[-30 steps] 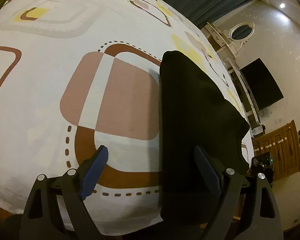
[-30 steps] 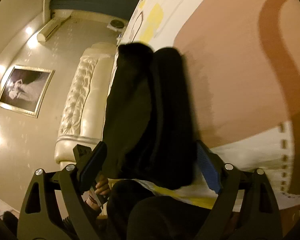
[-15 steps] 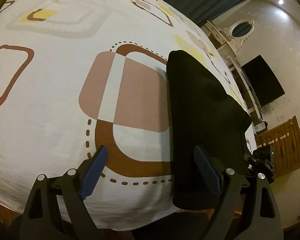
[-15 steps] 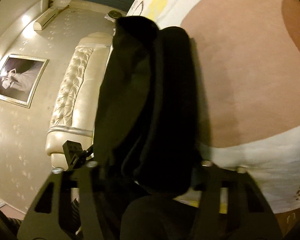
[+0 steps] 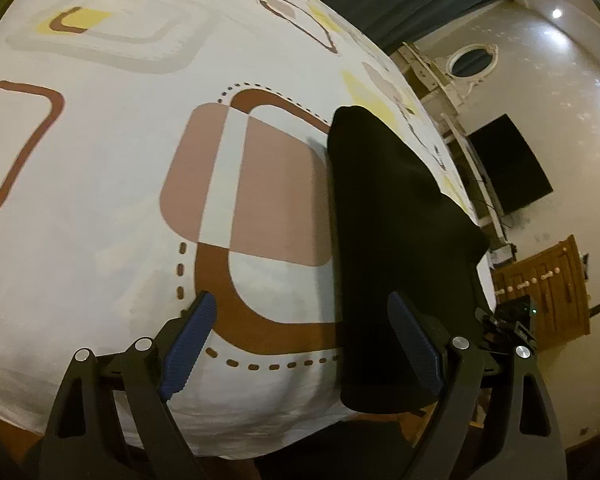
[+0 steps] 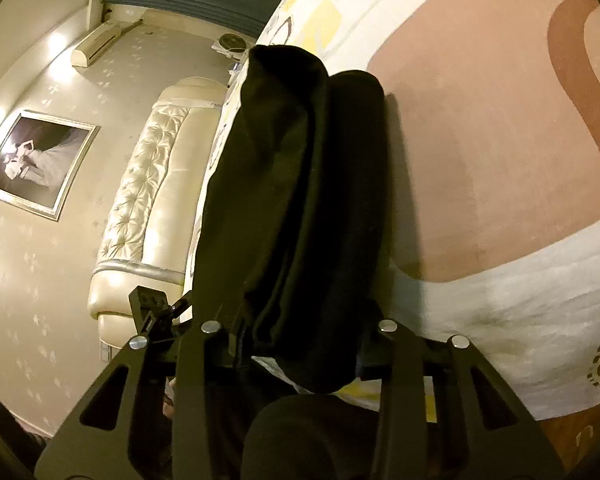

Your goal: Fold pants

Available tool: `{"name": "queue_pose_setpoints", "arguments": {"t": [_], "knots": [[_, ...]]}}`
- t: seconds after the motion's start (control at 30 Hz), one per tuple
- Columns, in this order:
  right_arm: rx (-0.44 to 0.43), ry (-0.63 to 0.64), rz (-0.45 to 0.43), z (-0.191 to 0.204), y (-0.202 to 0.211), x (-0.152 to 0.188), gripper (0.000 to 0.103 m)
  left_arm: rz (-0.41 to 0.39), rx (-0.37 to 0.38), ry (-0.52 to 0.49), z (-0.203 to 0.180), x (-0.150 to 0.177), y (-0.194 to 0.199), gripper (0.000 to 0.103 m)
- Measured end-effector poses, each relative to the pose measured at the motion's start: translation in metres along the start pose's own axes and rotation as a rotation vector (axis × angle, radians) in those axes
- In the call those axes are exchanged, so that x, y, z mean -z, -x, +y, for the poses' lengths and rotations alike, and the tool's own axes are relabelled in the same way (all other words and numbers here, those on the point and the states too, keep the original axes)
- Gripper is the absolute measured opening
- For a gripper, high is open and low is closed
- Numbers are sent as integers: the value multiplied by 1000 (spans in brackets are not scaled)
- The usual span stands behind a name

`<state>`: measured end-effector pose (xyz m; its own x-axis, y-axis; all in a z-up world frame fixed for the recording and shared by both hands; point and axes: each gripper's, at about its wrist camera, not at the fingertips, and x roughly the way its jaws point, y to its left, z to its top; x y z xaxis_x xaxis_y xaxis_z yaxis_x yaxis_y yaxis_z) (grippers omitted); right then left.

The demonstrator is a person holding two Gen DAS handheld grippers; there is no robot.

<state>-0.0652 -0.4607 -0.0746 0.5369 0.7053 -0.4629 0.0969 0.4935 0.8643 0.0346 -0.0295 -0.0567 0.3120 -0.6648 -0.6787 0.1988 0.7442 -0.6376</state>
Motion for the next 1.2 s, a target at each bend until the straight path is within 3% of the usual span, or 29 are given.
{"name": "queue_pose_setpoints", "arguments": {"t": [0.37,0.5,0.63,0.97,1.07,1.2], "knots": [[23,-38,-22,-10,4,3,36,83,103,-16,-11,-12,-24,86],[37,-52,-30,-12,5,6,37,147,226,32,-12,-13,-35,86],[40,-60,-38,-10,3,9,38,229,330,-8,-26,-7,-45,86],[-10,-71,-41,-20,-1,10,40,290,258,-131,-63,-3,-77,85],[-30,-72,-45,-24,-1,10,40,274,187,-180,-71,0,-80,72],[-34,-56,-44,-25,-1,10,40,251,161,-160,-67,-3,-77,51]]}}
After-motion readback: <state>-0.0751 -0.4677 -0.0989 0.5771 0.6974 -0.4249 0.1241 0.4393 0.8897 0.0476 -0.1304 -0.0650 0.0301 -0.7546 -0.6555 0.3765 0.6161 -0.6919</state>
